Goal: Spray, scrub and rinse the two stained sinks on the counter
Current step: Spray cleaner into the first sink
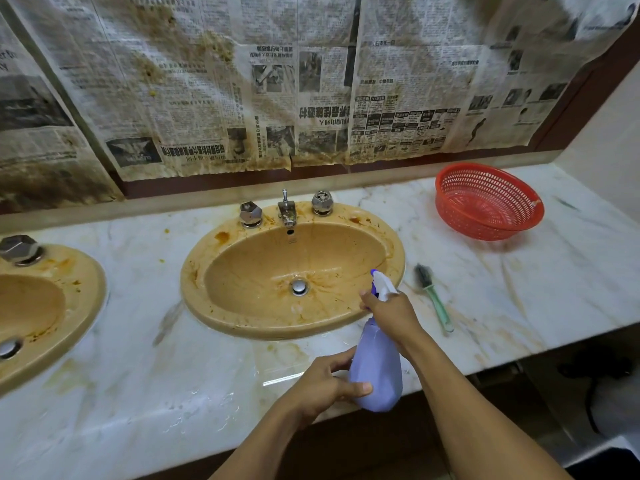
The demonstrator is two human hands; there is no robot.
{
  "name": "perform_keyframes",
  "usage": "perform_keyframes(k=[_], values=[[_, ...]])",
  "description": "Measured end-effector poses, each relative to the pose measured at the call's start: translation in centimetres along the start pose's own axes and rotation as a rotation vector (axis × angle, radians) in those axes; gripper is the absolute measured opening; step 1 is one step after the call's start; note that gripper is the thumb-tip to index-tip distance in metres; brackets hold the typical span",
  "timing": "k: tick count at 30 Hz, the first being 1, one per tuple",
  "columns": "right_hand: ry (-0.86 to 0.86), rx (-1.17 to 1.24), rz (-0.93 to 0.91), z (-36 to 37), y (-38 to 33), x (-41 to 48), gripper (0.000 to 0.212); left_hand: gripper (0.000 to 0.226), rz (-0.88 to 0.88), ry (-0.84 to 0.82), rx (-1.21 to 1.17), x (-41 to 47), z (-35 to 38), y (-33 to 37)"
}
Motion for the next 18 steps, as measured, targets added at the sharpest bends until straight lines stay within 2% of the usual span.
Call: perform_keyframes(k=[3, 5, 8, 14, 18], values=[[0.006, 0.002, 0.01, 0.3, -0.1, -0.1, 0.056, 0.061, -0.012, -0.016, 0.04, -0.1, -0.4, -0.1], [0.051, -0.042, 0.039, 0.3, -0.1, -0.5, 0.055, 0.062, -0.035, -0.048, -0.004, -0.1, -0.2, -0.6], [0.027, -0.117, 0.074, 0.8, -0.1, -1.0, 0.055, 0.067, -0.054, -0.075, -0.036, -0.5, 0.5, -1.7], [-0.115, -0.064, 0.014, 2.1, -0.6, -1.3, 0.06, 0.059, -0.045, -0.033, -0.05, -1.9, 0.1, -2.1], [-0.105, -0.013, 0.027, 3.6, -0.9, -0.7, 0.053, 0.062, -0.025, 0.036, -0.041, -3.3, -0.3, -2.2]])
Point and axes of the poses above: each hand's wrist, its own x-axis towards the middle knuckle, its own z-axis out of the palm, y = z × x, the point moved 4 cm from there along x, towards the middle knuckle, and after that the axes turned 14 degrees about -y, right-handed, at the moved point
